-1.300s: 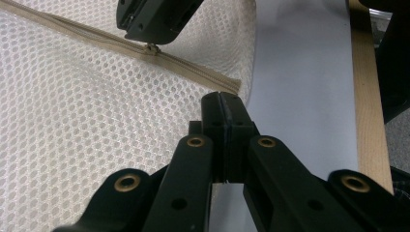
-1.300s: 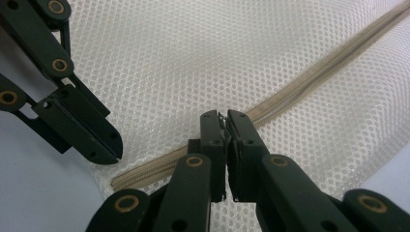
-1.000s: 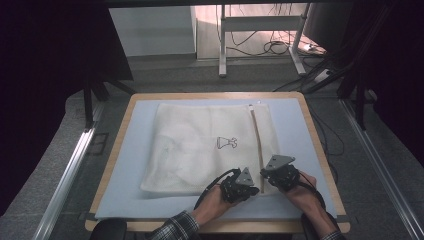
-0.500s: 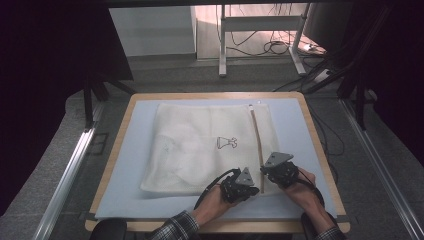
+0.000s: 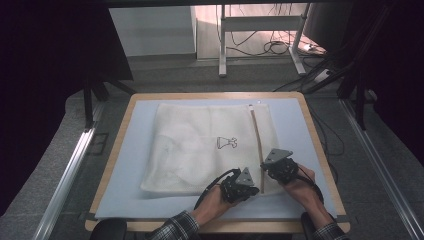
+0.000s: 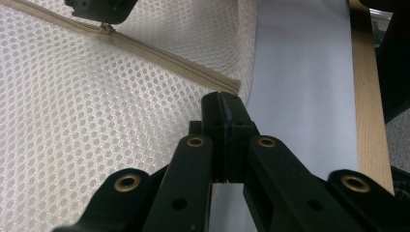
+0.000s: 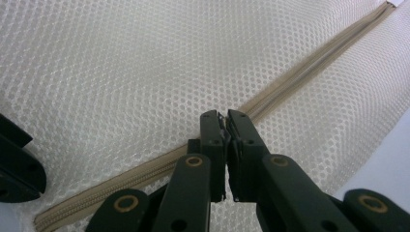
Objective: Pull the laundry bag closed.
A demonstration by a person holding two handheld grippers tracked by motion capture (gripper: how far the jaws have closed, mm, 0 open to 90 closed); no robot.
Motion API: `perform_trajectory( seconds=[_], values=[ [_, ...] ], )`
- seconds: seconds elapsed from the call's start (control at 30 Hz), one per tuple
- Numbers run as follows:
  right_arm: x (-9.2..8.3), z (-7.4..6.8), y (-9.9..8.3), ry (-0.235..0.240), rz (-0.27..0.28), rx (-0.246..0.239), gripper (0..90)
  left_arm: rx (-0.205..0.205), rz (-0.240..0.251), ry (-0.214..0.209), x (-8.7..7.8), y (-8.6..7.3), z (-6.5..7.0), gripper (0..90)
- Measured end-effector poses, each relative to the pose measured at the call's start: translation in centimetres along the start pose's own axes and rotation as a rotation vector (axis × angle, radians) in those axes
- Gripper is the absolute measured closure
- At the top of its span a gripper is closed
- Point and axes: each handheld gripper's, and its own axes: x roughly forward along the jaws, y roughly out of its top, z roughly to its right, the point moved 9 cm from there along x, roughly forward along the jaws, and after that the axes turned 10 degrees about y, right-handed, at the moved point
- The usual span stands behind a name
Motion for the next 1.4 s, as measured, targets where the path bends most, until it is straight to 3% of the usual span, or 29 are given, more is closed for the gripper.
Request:
perform_trajectory(
  seconds=[0.97, 1.4],
  values=[
    [1.0, 2.3, 0.7, -0.034, -0.015, -0.007, 85.1, -0.017, 0.008, -0.002, 0.0, 0.1, 0.1, 89.9],
    [1.5, 3.3, 1.1, -0.052, -0.019, 0.0, 84.8, 0.001, 0.004, 0.003, 0.0, 0.0, 0.1, 89.9]
  ],
)
